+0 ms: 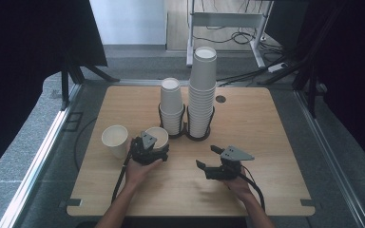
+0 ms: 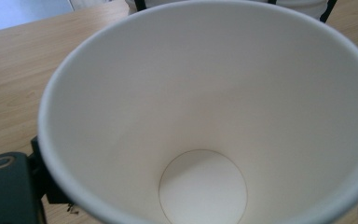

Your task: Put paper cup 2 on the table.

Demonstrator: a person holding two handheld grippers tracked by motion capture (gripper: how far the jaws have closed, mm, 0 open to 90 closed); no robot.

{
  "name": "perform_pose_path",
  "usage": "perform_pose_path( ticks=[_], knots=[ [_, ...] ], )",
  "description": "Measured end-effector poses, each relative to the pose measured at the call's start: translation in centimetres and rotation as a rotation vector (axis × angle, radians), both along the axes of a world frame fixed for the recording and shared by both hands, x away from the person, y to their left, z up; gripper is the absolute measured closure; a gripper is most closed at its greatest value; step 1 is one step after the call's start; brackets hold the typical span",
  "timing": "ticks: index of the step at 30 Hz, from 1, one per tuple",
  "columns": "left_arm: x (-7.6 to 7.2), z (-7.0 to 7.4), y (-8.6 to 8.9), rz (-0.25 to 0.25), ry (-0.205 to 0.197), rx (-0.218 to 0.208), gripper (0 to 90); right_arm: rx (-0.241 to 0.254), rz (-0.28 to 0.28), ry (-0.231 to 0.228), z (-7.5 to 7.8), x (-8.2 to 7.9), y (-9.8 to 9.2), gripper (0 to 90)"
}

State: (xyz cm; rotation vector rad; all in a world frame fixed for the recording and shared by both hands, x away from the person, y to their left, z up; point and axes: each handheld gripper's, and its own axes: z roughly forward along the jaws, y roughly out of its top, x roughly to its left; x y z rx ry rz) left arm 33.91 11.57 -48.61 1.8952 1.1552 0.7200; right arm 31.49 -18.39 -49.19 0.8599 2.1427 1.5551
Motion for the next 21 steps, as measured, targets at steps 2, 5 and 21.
perform_pose_path(
  ticks=[2,5,21],
  knots=[
    [-0.2,0.2,0.0,-0.010,-0.006,-0.007,5.8,0.005,0.004,0.001,0.0,-0.1,0.0,14.7],
    [-0.6,0.6,-0.2,0.001,-0.029,0.000,2.5,0.005,0.011,-0.001,0.1,-0.2,0.1,14.7],
    [-3.3,2.9,0.5,0.020,-0.088,-0.013,0.6,0.004,0.031,-0.012,0.2,-0.6,0.2,14.6]
  ],
)
